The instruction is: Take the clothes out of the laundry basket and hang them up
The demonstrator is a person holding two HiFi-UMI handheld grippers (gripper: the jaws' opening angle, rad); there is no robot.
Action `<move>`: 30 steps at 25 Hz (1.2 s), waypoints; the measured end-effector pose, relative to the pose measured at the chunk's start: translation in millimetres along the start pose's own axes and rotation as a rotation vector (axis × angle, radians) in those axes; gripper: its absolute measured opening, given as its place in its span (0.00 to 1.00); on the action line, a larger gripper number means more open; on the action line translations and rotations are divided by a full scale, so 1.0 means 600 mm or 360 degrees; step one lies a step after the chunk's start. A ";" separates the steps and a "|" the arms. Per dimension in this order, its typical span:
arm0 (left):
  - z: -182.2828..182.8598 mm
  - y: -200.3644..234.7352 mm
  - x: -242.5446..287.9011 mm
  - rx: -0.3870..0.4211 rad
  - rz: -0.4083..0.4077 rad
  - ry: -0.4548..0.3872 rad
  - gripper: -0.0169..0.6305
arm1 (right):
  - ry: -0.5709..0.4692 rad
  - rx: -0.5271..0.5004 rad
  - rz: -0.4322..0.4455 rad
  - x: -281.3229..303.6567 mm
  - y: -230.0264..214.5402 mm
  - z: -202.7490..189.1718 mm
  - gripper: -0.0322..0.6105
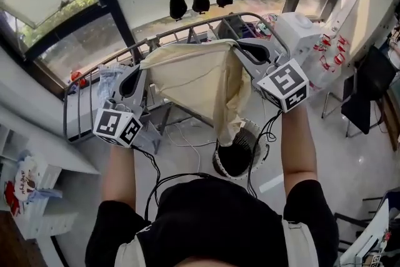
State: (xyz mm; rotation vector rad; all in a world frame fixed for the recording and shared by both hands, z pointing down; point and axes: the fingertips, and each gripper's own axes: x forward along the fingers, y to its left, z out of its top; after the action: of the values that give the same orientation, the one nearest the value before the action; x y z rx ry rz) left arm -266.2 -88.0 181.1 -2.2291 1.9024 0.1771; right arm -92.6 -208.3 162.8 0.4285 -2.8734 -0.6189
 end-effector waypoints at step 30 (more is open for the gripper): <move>-0.137 0.525 0.240 0.0358 0.0566 0.0316 0.05 | 0.0143 -0.0463 0.0188 0.652 -0.220 -0.075 0.11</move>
State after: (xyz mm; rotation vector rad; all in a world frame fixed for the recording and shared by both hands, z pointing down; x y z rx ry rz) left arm -557.1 -292.0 204.6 -1.8100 2.2834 -0.2042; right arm -420.1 -462.4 188.3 0.2345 -2.6433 -0.9511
